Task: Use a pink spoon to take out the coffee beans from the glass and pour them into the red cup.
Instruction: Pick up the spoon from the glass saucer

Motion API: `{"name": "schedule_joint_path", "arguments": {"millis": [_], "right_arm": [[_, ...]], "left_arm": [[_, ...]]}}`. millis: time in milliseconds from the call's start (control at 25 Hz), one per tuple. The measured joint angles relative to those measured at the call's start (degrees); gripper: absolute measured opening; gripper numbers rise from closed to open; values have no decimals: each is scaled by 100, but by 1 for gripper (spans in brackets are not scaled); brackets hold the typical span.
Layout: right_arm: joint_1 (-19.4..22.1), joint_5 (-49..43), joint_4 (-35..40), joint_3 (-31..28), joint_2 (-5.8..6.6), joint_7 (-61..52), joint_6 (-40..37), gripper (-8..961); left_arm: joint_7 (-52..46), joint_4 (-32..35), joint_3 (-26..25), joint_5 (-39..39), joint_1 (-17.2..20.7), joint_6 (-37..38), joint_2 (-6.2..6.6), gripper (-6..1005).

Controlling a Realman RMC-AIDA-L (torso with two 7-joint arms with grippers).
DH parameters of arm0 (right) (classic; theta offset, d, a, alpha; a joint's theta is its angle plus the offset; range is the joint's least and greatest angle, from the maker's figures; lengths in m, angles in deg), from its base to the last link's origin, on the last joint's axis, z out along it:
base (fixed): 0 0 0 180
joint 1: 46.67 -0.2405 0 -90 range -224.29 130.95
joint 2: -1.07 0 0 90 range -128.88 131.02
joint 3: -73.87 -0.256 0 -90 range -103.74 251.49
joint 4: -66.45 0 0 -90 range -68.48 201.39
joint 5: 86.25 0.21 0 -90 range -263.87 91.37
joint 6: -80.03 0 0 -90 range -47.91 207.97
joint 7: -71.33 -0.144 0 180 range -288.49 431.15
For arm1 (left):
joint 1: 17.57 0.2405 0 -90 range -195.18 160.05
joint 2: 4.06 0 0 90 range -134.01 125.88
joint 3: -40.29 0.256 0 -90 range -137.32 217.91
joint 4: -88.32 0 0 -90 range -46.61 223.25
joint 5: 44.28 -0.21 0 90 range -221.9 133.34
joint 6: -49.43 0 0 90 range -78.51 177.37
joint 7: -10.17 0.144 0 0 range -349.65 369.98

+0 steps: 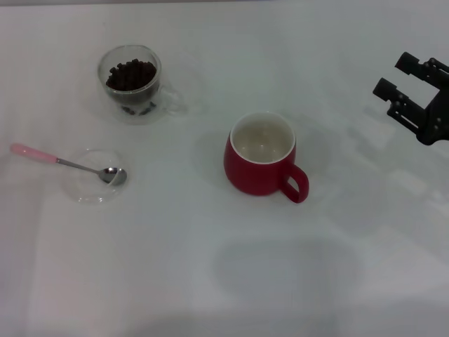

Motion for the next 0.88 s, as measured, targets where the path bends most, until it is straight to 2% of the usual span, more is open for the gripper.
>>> {"name": "schedule_joint_path", "arguments": {"millis": [360,600,880], "right_arm": [[-45,0,8,4,-36,20,12,589],[-48,1,9,2,-45,32,14,589],[-91,1,8,2,-45,34,117,589]], "left_arm": [[-706,-49,538,-143,-295,-315,-30,621],[-805,-162,563,-299,-376,-571,-57,621],[-796,-250,573,-712,-650,-882,-57,620]]}}
